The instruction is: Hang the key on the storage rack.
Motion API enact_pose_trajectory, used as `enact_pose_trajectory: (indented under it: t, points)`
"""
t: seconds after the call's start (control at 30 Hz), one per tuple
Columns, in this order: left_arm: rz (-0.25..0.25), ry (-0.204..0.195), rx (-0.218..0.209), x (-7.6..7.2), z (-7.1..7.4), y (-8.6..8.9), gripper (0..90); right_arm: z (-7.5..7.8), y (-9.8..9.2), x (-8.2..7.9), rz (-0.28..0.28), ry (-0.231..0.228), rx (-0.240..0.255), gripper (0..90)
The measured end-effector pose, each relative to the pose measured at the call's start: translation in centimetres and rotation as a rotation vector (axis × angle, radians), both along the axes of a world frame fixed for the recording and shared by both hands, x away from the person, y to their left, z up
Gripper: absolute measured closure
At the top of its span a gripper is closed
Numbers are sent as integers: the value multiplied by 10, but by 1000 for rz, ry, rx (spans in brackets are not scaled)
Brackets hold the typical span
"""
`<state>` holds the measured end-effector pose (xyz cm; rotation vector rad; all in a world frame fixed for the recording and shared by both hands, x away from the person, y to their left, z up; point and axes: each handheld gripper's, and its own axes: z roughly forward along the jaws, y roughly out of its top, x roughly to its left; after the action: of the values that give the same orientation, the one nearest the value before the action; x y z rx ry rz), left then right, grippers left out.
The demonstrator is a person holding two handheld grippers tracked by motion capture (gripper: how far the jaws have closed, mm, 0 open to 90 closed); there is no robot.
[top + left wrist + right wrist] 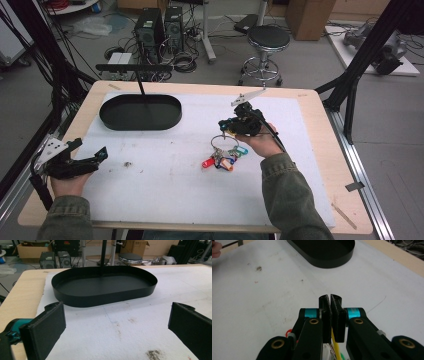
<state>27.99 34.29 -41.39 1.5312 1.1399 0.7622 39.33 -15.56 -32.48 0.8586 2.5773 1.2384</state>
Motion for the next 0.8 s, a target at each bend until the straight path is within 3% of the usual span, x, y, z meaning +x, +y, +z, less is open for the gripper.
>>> enact_pose_trajectory:
  t: [0.3,0.47,0.8]
  points:
    - [0,-2,-10,1,0,1,17,28,15,7,25,-29,30,880]
    - [2,-4,-13,0,0,1,17,38,20,13,22,-36,75,880]
    - [-6,-2,-17,2,-1,1,17,52,38,22,48,-49,93,879]
